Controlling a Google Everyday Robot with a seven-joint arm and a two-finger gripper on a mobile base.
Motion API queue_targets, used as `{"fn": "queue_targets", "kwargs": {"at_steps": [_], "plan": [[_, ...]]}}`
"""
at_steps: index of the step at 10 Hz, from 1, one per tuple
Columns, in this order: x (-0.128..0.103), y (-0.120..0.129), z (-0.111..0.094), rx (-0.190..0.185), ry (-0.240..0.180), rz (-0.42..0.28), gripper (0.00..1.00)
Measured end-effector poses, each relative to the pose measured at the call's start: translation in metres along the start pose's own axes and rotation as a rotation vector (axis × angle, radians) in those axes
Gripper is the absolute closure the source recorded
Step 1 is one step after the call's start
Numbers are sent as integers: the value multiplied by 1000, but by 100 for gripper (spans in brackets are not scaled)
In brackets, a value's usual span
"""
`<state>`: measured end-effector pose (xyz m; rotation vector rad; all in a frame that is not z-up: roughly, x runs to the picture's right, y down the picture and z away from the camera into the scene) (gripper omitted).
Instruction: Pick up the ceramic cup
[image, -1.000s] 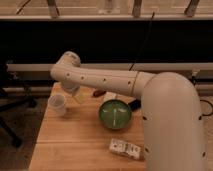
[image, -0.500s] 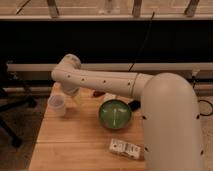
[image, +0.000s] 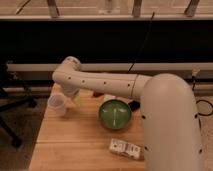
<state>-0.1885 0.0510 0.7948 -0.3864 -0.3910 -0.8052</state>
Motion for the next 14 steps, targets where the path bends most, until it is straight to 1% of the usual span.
{"fn": "queue_targets", "kwargs": {"at_steps": [1, 2, 4, 6, 9, 10, 11, 13, 14], "plan": [[-2, 0, 0, 0, -9, -1, 20], [-6, 4, 7, -7, -28, -2, 20], [-13, 10, 27, -16, -62, -3, 20], [-18, 14, 37, -27, -87, -5, 20], [-22, 16, 43, -38, -108, -11, 20], [-25, 15, 45, -43, -118, -22, 23], [-27, 15, 47, -45, -125, -29, 30], [-33, 12, 50, -49, -141, -49, 52], [-35, 11, 52, -51, -146, -56, 62]]}}
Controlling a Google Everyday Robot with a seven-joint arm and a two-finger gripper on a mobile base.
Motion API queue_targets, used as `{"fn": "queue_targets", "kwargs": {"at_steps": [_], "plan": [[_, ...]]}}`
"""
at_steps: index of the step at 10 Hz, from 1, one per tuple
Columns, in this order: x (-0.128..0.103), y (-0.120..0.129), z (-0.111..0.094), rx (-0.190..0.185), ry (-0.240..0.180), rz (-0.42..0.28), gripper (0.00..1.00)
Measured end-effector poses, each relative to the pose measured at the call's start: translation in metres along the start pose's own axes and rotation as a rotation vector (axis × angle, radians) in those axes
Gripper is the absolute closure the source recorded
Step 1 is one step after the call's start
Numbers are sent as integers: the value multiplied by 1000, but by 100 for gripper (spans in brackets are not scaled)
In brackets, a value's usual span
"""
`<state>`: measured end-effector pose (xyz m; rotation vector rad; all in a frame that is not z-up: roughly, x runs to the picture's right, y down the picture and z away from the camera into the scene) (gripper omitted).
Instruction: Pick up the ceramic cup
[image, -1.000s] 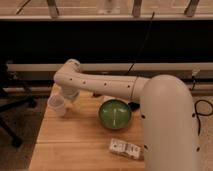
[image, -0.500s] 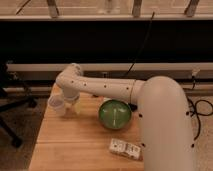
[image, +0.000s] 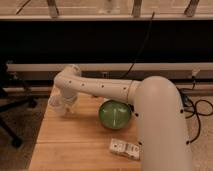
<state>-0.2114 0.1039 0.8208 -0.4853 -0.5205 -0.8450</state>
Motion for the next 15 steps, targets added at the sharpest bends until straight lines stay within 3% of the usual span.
{"fn": "queue_targets", "kwargs": {"at_steps": [2, 4, 6, 9, 15], "plan": [[-2, -1, 2, 0, -10, -11, 84], [-5, -2, 3, 7, -18, -22, 98], [-6, 2, -1, 33, -24, -25, 100], [-5, -4, -25, 34, -6, -31, 100], [-2, -7, -44, 48, 15, -40, 100]]}}
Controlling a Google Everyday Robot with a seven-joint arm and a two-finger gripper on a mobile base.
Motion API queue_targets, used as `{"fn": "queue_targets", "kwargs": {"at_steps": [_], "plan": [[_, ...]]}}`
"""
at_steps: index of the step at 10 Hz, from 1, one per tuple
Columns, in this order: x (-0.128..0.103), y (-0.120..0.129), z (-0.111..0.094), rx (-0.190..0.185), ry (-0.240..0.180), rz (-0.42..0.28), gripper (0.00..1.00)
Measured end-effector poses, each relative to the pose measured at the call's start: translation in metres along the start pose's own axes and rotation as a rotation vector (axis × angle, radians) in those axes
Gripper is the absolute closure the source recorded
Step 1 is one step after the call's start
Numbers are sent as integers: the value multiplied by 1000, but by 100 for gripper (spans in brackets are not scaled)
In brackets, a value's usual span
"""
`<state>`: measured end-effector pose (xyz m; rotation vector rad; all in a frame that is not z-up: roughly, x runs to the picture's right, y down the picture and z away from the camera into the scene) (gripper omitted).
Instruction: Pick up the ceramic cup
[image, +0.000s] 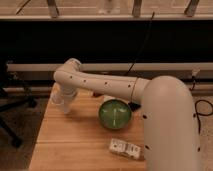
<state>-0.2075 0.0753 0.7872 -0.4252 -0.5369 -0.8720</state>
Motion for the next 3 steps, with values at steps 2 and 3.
{"fn": "queue_targets", "kwargs": {"at_steps": [2, 3], "plan": [[2, 2, -1, 1, 4, -1, 100], [3, 2, -2, 3, 6, -2, 100]]}}
